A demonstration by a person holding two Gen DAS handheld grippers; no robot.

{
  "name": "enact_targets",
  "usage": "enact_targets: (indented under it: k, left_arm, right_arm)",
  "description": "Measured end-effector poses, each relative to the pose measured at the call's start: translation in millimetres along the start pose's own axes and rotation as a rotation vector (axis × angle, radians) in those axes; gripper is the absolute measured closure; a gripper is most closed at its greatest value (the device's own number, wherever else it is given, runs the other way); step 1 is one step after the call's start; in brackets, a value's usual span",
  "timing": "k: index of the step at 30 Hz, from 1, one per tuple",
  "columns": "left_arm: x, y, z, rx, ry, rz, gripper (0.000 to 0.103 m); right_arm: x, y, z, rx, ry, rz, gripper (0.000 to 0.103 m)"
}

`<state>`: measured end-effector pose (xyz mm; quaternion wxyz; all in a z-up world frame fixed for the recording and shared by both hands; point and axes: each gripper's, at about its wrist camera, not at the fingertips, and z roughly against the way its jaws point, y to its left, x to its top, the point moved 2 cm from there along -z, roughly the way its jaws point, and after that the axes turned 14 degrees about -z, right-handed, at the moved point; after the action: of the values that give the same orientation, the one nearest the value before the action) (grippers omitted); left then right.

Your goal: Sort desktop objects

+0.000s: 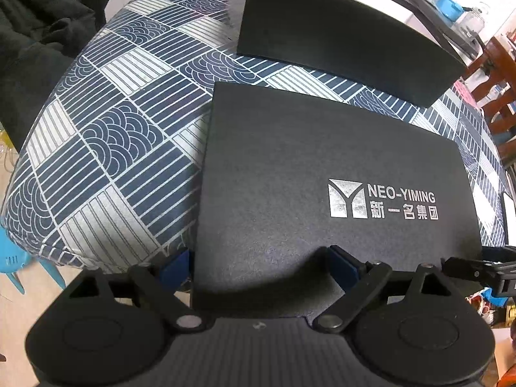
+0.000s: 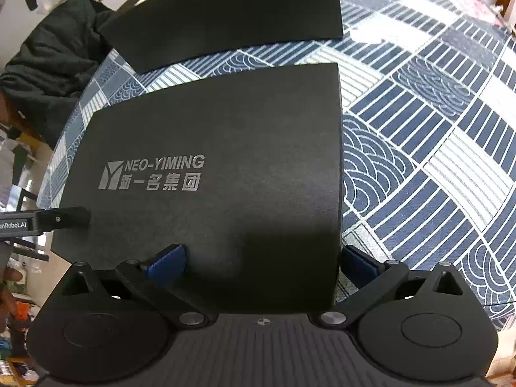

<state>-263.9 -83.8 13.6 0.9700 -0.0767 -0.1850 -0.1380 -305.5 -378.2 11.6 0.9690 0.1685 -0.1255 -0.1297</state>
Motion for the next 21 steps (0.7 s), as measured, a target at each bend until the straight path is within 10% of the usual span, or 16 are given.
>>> enact_targets:
  k: [21]
  left_arm:
    - [1.8,1.6,-0.2,-0.005,-0.002,-0.007,0.0]
  right_arm:
    - [5.8,-6.8,-3.1,-0.001,0.047,-0.072,0.0]
